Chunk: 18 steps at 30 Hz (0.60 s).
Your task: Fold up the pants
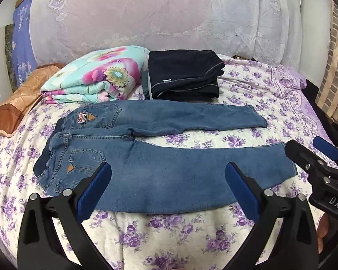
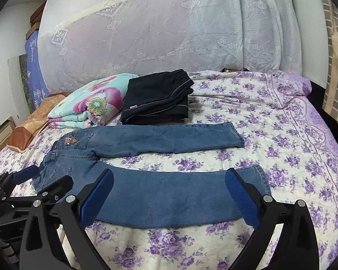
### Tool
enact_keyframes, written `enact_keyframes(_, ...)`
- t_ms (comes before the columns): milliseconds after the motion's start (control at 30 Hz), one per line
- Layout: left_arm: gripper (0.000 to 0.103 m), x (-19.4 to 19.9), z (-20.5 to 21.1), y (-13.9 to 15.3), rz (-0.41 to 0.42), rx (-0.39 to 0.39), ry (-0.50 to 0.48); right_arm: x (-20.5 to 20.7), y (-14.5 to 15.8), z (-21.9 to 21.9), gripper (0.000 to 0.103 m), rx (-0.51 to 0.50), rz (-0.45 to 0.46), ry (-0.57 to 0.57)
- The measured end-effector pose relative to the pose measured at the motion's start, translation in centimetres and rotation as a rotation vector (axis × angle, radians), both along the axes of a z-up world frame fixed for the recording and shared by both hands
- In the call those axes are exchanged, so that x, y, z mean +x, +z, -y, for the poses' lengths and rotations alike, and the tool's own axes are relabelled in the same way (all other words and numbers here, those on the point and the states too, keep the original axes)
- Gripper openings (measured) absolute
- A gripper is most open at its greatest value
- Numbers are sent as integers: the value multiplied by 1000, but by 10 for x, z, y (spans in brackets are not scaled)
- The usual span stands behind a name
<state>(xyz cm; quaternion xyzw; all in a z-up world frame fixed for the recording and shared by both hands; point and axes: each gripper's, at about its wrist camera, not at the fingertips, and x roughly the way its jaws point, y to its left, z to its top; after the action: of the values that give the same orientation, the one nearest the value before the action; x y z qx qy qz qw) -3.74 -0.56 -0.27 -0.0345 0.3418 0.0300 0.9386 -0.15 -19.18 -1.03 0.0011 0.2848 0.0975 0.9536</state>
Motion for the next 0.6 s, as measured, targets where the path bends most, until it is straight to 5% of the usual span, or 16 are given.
enact_keyframes(600, 98, 6, 14, -14, -45, -7, -25, -1, -6, 19, 100, 26, -23, -26)
